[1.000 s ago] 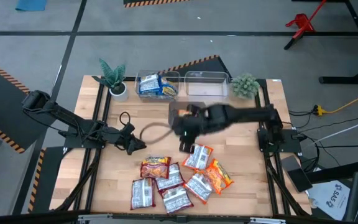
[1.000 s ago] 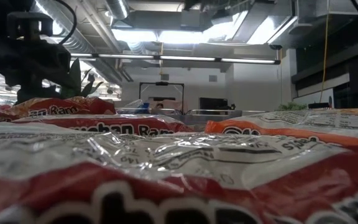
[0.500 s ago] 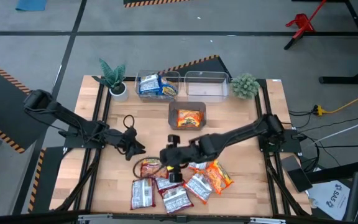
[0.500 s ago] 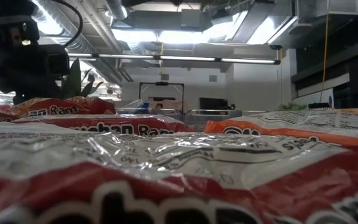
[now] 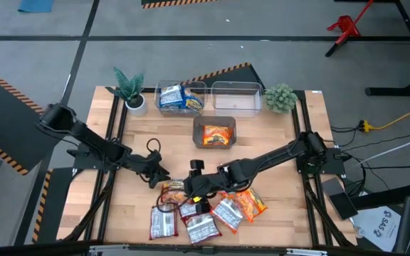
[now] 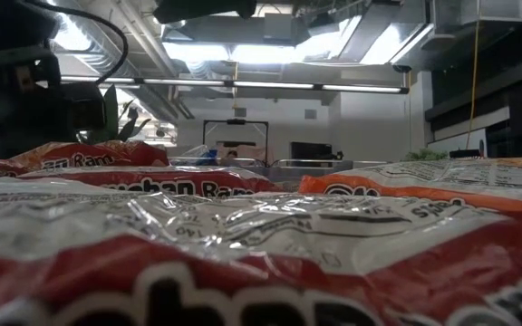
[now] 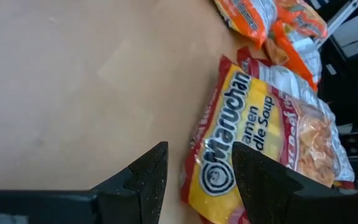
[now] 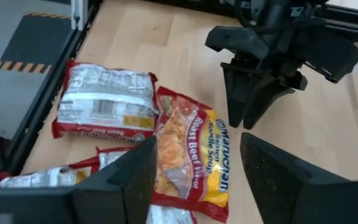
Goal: Sort Maruchan noodles
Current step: Put the red noodle pack into the right transparent bin
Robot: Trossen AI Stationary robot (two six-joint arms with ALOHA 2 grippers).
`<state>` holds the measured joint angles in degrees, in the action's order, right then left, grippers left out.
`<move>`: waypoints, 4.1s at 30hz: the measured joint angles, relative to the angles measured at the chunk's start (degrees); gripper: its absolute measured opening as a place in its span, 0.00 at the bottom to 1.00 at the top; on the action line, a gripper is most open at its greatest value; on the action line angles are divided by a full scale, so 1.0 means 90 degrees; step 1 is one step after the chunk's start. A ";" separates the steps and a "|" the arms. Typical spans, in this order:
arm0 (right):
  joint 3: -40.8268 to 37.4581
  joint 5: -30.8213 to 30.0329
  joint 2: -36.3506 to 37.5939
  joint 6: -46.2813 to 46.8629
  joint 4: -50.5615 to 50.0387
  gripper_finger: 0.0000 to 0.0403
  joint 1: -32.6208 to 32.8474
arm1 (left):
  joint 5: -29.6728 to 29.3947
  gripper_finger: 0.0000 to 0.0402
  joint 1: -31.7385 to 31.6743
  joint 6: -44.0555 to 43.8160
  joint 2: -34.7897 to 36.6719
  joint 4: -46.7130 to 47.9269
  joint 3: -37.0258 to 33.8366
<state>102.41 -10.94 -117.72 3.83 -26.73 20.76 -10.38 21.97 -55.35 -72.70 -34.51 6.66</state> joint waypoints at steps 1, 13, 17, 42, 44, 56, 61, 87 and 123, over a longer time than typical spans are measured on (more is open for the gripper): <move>0.0001 -0.0005 -0.0033 -0.0022 0.0028 0.57 0.0006 | -0.0004 0.43 0.0045 -0.0066 -0.0168 -0.0158 0.0000; 0.0002 -0.0312 -0.0685 -0.0174 0.0552 0.77 0.0113 | -0.0066 0.43 0.0365 -0.0202 -0.1448 -0.0633 0.0487; 0.0002 -0.0340 -0.0910 -0.0219 0.0635 0.79 0.0109 | -0.0091 0.43 0.0345 -0.0299 -0.1494 -0.0611 0.0512; 0.0012 -0.0511 -0.1839 -0.0727 0.1130 0.79 0.0191 | -0.0062 0.43 0.0270 -0.0836 -0.1510 -0.0581 0.0508; 0.0024 -0.0756 -0.1870 -0.0773 0.1134 0.79 0.0191 | -0.0062 0.43 0.0270 -0.0836 -0.1511 -0.0582 0.0505; 0.0019 -0.1346 -0.1883 -0.0910 0.0886 0.78 -0.0101 | -0.0097 0.43 0.0268 -0.0917 -0.1513 -0.0622 0.0497; 0.0019 -0.1291 -0.1883 -0.0937 0.0793 0.68 -0.0161 | -0.0114 0.43 0.0268 -0.0992 -0.1518 -0.0704 0.0486; 0.2304 -0.1580 -0.1910 -0.0683 -0.2809 0.32 -0.0325 | 0.1158 0.43 -0.1327 -0.1078 0.0933 -0.0161 0.0483; 0.2378 0.0527 0.0492 -0.2814 -0.4906 0.32 -0.5718 | 0.2039 0.43 -0.3583 -0.0440 0.3009 0.1343 0.0486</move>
<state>123.81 -6.20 -113.30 -21.50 -70.88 -30.70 7.97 -10.27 -59.30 -45.63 -22.42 11.03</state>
